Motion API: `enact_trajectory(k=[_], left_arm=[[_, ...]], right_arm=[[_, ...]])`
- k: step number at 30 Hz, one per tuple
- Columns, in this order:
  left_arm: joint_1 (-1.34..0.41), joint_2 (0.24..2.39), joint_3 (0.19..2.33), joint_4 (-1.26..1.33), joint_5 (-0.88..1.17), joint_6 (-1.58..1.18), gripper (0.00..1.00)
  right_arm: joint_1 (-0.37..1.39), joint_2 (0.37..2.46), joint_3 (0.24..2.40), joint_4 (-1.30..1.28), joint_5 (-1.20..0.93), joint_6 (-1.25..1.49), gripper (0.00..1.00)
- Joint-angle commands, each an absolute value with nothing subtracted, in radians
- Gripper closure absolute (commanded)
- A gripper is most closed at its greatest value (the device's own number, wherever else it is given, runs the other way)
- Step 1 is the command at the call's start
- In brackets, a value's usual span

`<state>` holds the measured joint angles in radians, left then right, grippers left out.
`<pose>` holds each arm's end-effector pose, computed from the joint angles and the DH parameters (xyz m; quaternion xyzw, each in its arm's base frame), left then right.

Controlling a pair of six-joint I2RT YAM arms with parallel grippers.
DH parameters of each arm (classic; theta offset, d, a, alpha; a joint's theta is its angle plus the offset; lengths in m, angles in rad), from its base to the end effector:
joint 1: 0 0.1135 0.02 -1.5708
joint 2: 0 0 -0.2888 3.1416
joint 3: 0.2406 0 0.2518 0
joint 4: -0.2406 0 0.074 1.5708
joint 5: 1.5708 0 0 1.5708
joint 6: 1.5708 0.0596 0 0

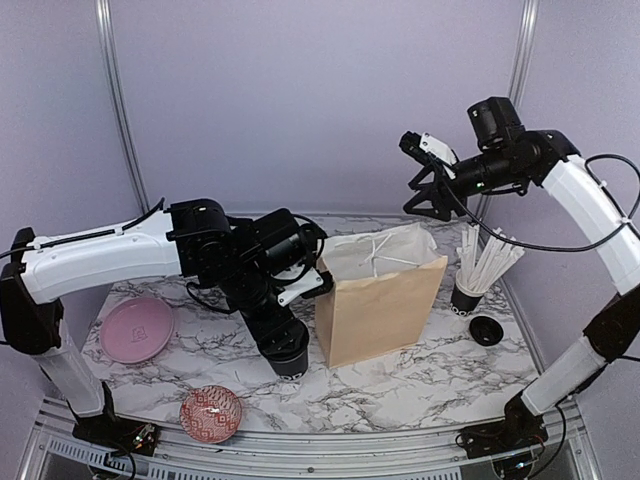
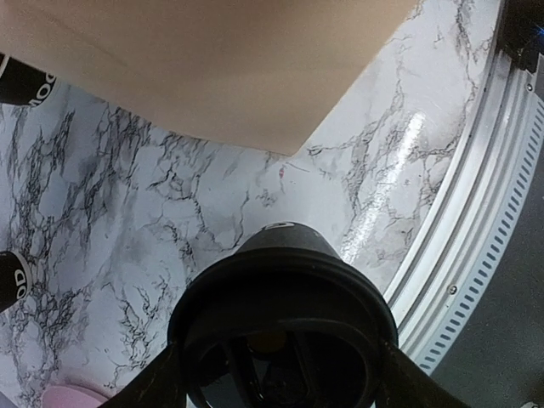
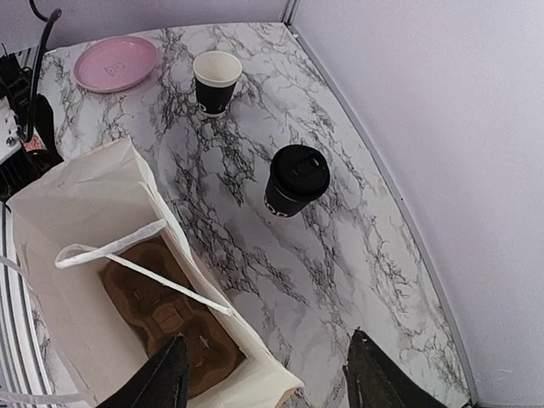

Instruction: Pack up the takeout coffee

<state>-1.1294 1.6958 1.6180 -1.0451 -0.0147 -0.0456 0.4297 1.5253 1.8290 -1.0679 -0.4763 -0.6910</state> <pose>0.1556 -0.3272 0.3204 0.5015 0.8362 -0.1171 0.1888 0.2740 0.1556 0.4445 -0.5535 0.7079 0.1654 0.4064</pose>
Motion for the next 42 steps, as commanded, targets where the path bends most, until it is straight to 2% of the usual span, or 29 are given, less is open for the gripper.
enact_trajectory(k=[1,7,13,16,18,21,26,29,36,42], left_arm=[[-1.171,1.739,1.66,-1.085,-0.005,-0.039,0.4],[-1.177,1.75,1.642,-1.085,-0.052,-0.046,0.4],[-1.176,1.651,1.589,-1.113,-0.066,-0.092,0.4],[-1.182,1.611,1.564,-1.12,-0.053,-0.104,0.4],[-1.193,1.606,1.577,-1.134,-0.043,-0.101,0.4],[-1.222,1.616,1.623,-1.174,-0.031,-0.078,0.4],[-1.249,1.622,1.692,-1.225,-0.033,-0.081,0.4],[-1.27,1.629,1.71,-1.227,-0.021,-0.082,0.4],[-1.301,1.662,1.748,-1.232,-0.035,-0.073,0.4],[-1.347,1.706,1.819,-1.229,-0.043,-0.064,0.4]], right_arm=[[0.427,1.419,1.762,-1.0,-0.452,-0.62,0.38],[0.43,1.405,1.686,-1.109,-0.611,-0.772,0.37],[0.447,1.351,1.665,-1.25,-0.695,-0.979,0.35],[0.5,1.342,1.646,-1.296,-0.673,-1.04,0.28],[0.558,1.343,1.602,-1.26,-0.578,-1.013,0.26],[0.609,1.363,1.545,-1.225,-0.499,-1.005,0.26],[0.625,1.398,1.554,-1.189,-0.542,-0.99,0.3],[0.632,1.413,1.557,-1.115,-0.54,-0.951,0.4],[0.633,1.497,1.613,-1.061,-0.595,-0.935,0.82],[0.632,1.563,1.648,-0.955,-0.572,-0.851,0.99]])
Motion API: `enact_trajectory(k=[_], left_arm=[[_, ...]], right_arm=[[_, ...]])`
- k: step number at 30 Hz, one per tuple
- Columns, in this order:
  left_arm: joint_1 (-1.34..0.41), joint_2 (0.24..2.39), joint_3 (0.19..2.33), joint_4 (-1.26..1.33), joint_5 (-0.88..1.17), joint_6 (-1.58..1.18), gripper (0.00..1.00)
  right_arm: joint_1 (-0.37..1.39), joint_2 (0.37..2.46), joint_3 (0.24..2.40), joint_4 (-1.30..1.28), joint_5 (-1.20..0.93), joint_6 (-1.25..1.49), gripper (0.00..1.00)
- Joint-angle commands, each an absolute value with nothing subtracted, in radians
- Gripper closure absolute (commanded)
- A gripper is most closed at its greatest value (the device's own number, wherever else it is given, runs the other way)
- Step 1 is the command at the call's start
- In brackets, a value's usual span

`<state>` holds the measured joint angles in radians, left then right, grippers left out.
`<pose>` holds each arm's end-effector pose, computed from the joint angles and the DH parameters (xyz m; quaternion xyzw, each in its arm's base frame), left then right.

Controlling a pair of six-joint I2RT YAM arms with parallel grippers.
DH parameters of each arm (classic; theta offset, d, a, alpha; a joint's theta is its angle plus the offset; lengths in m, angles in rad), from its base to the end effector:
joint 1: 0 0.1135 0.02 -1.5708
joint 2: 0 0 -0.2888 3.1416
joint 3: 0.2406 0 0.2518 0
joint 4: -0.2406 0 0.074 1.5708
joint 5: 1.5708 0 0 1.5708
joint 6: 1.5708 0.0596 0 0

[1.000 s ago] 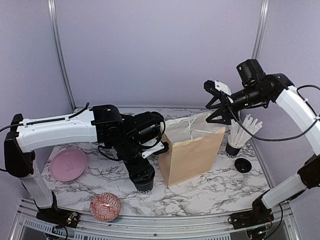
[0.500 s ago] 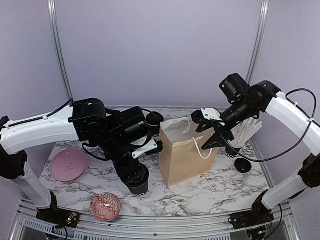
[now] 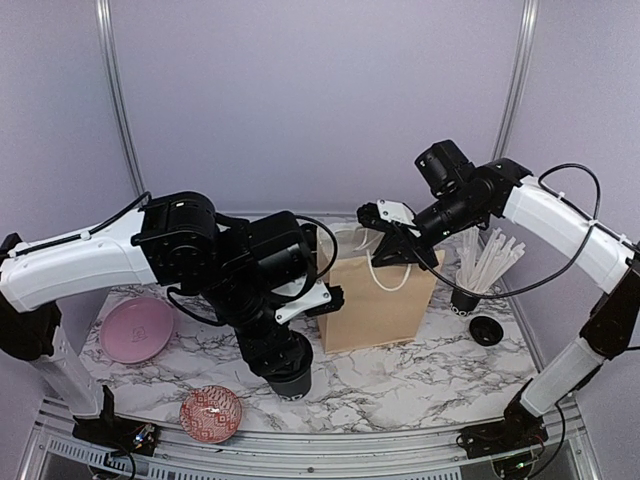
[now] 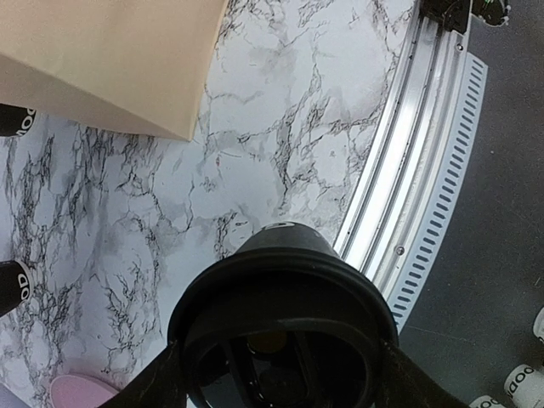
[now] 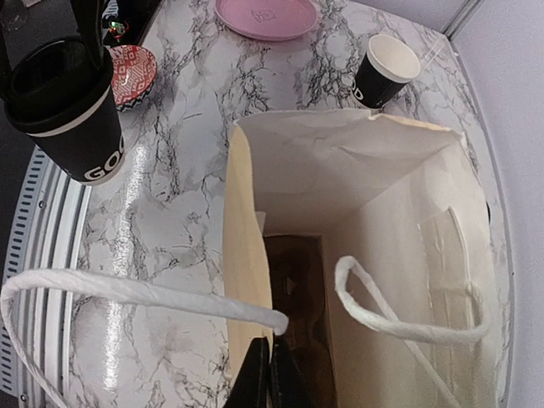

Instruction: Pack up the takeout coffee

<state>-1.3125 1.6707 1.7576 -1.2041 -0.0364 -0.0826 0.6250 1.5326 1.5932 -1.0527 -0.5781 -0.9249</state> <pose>0.0904 -0.3337 0.3618 0.5587 0.7981 -0.1308 0.1837 0.2382 0.2120 0.3731 -0.7009 0.5994 0.2293 0.3112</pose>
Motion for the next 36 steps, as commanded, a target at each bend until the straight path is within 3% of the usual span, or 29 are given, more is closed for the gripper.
enact_trajectory(k=[1,9,11,15,20,26,31,36], left_arm=[[-1.355,1.723,1.83,-1.229,-0.045,-0.056,0.4],[-1.365,1.934,1.979,-1.221,-0.071,0.049,0.4],[-1.365,1.987,2.023,-1.219,-0.091,0.068,0.4],[-1.365,2.076,2.099,-1.198,-0.062,0.102,0.39],[-1.357,2.146,2.123,-1.184,-0.05,0.124,0.37],[-1.345,2.17,2.121,-1.164,-0.073,0.124,0.23],[-1.344,2.129,2.115,-1.157,-0.096,0.127,0.08],[-1.344,2.006,2.067,-1.138,-0.121,0.124,0.01]], right_arm=[[0.633,1.575,1.658,-0.94,-0.566,-0.836,1.0],[0.633,1.684,1.811,-0.976,-0.59,-0.803,0.98],[0.633,1.69,1.838,-1.001,-0.596,-0.8,0.9],[0.632,1.65,1.825,-1.014,-0.578,-0.795,0.62],[0.631,1.582,1.802,-1.035,-0.557,-0.797,0.51],[0.623,1.504,1.817,-1.065,-0.518,-0.766,0.5],[0.583,1.409,1.763,-1.097,-0.535,-0.739,0.4],[0.556,1.314,1.649,-1.132,-0.549,-0.758,0.38]])
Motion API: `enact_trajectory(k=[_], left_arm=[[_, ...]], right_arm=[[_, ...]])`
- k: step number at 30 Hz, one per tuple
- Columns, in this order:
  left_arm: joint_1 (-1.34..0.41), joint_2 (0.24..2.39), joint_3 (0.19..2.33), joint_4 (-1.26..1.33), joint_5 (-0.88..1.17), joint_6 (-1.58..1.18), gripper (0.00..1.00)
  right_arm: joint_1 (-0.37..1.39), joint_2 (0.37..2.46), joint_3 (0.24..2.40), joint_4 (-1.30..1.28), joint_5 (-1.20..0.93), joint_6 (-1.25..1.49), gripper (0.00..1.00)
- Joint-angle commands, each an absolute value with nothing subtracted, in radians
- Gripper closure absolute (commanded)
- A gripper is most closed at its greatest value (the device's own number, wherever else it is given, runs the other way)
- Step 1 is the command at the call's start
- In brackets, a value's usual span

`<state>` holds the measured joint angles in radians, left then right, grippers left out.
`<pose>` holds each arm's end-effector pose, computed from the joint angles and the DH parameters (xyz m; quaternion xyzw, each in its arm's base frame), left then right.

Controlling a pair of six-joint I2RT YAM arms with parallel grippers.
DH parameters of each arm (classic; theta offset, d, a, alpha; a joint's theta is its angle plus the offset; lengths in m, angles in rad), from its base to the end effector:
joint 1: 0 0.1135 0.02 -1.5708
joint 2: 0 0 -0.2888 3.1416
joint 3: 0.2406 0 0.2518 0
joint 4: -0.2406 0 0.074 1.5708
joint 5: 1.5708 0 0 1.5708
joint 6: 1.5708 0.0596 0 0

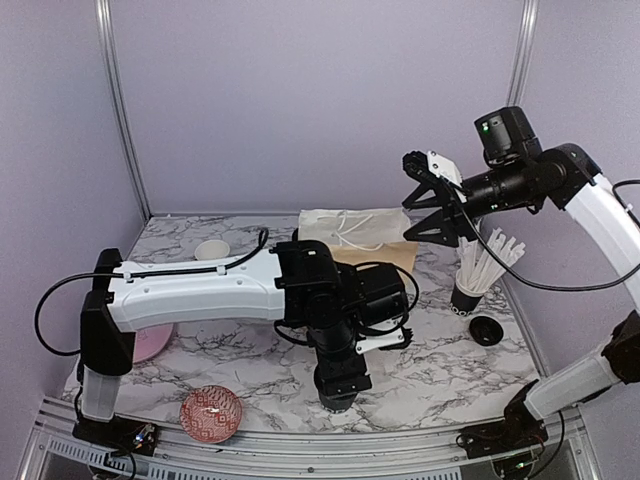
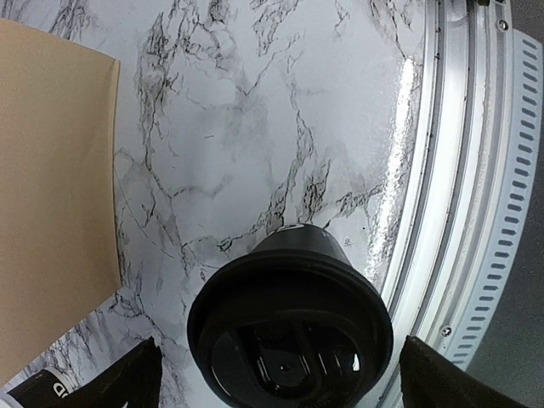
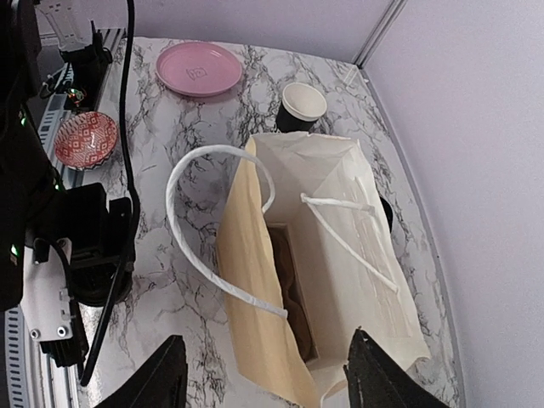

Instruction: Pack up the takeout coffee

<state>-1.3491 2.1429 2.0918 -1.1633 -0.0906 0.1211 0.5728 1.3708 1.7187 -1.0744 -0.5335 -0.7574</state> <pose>0.1086 -0.4575 0.2788 0.6534 0.7346 -0.0656 0.1704 0.2069 0.1695 0.4531 -0.6280 0.6257 0.2030 0.4157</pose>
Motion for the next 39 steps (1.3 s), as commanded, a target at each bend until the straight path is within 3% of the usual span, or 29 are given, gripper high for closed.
enact_trajectory(k=[1,7,11,17,22,30,39], left_arm=[[-1.344,1.954,2.049,-1.13,-0.133,0.121,0.01],[-1.302,1.684,1.861,-0.998,-0.275,0.09,0.01],[-1.183,1.574,1.766,-0.874,-0.348,-0.012,0.01],[-1.023,1.545,1.677,-0.71,-0.412,-0.226,0.01],[-0.989,1.516,1.6,-0.64,-0.729,-0.34,0.01],[-0.965,1.458,1.49,-0.549,-0.669,-0.307,0.01],[-0.956,1.424,1.437,-0.544,-0.669,-0.306,0.01]], right_arm=[[0.557,1.288,1.617,-1.137,-0.56,-0.783,0.38],[0.66,1.237,1.468,-1.171,-0.597,-0.887,0.47],[0.798,1.274,1.442,-1.158,-0.558,-0.899,0.47],[0.968,1.399,1.393,-1.046,-0.454,-0.866,0.39],[1.026,1.512,1.399,-0.972,-0.41,-0.818,0.32],[1.075,1.624,1.398,-0.979,-0.366,-0.808,0.22],[1.108,1.649,1.405,-1.012,-0.34,-0.82,0.19]])
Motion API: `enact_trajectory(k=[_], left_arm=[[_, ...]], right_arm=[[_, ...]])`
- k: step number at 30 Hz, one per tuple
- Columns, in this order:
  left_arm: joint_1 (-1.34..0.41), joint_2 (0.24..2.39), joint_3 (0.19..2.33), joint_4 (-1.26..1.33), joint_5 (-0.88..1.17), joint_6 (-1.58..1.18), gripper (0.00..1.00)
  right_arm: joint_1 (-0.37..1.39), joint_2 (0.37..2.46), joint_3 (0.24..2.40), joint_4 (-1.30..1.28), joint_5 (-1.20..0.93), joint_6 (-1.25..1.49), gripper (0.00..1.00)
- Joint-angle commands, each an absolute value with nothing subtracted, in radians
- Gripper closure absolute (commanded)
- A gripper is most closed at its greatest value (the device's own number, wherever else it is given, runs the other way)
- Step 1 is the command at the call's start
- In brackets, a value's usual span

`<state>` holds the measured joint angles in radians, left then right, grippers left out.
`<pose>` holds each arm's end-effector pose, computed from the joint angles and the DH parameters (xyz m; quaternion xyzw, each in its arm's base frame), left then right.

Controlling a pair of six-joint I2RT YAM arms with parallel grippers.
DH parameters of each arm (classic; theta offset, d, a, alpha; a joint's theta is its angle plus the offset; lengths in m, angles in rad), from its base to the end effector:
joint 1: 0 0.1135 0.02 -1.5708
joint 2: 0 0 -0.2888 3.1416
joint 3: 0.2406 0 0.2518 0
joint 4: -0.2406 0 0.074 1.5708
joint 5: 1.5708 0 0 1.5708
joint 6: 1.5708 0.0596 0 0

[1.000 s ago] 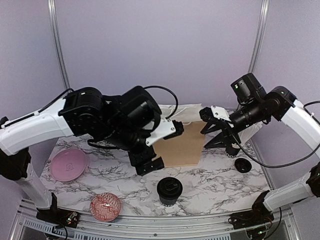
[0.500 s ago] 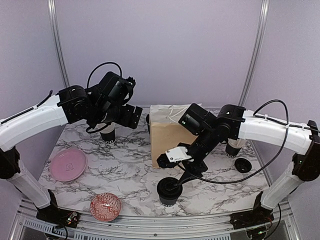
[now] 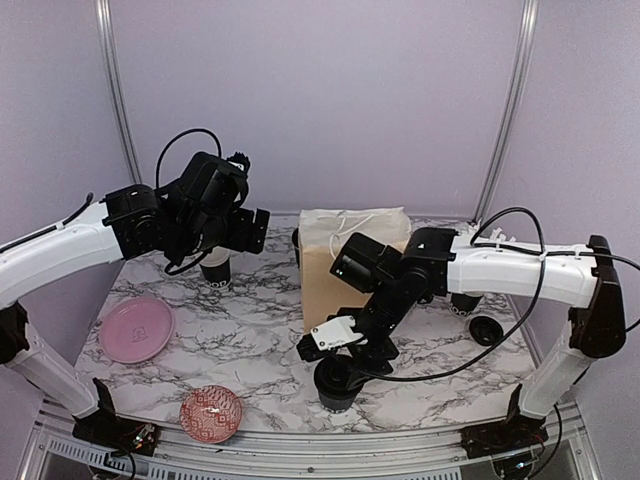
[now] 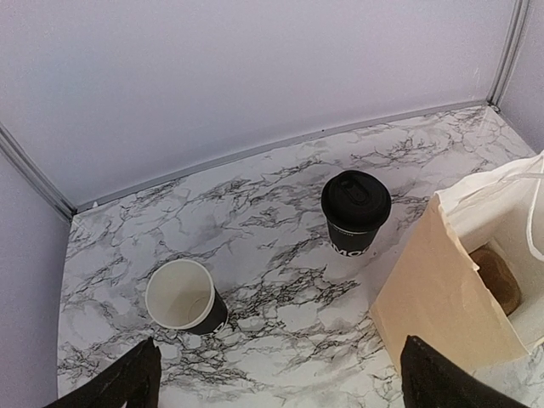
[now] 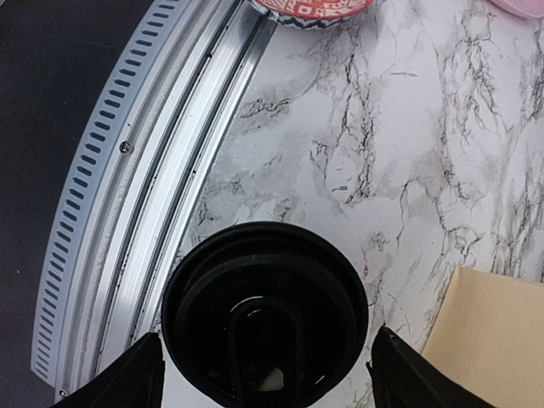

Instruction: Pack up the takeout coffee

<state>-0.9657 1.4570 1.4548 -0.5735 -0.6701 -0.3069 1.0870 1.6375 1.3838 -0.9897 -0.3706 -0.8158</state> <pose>0.2199 -0.2529 0.3942 0.1200 0.8360 -0.0354 0.5342 0.1356 0.3045 0.2757 -0.8070 0.5385 0.2018 0.1341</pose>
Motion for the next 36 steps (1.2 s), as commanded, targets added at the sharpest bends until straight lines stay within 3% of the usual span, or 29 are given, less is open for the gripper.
enact_trajectory(k=[1,15,36], left_arm=[[-0.954,1.422,1.433,-0.544,-0.667,-0.308,0.01],[-0.948,1.425,1.419,-0.544,-0.631,-0.306,0.01],[-0.948,1.431,1.422,-0.543,-0.586,-0.307,0.01]], right_arm=[[1.116,1.65,1.405,-1.014,-0.333,-0.82,0.18],[1.15,1.692,1.425,-1.035,-0.233,-0.803,0.26],[1.175,1.685,1.465,-1.058,-0.192,-0.805,0.21]])
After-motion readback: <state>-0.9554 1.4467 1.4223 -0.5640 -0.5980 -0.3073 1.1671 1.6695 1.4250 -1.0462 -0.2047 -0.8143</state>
